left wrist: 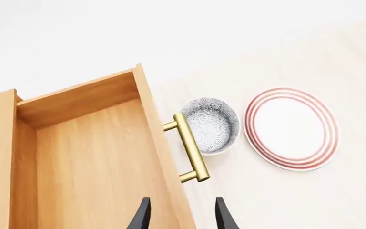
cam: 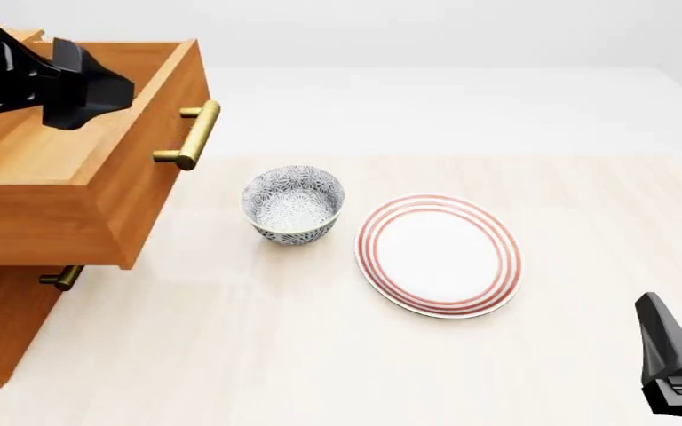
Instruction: Open the top drawer of the cabinet.
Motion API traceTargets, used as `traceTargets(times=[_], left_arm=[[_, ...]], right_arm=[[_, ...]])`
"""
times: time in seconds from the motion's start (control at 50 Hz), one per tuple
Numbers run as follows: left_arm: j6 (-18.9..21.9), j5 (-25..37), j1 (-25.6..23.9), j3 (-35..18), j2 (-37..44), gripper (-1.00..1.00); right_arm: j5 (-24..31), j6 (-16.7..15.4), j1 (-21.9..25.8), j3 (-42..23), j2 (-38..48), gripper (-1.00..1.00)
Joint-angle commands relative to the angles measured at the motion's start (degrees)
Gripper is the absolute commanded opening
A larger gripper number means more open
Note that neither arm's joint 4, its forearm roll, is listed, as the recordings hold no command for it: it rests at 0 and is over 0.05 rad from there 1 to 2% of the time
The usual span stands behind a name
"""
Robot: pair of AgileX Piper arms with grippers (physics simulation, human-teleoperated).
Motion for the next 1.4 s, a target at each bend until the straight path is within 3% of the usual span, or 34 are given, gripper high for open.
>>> traceTargets(times=[0.02,0.8,1.4], left_arm=[[-0.42,1.65,0.71,-1.06,-2.22,1.0],[1.08,3.92,3.33,-1.64,-11.06,1.0],[4.33,8.18,5.61,-6.95,-14.16,1.0]], right_arm=[[0.12,0.03,0.01,0.0,-0.13,1.0],[0.12,0.02,0.0,0.0,-0.12,1.0],[0.12,0.05,0.01,0.0,-0.13,1.0]])
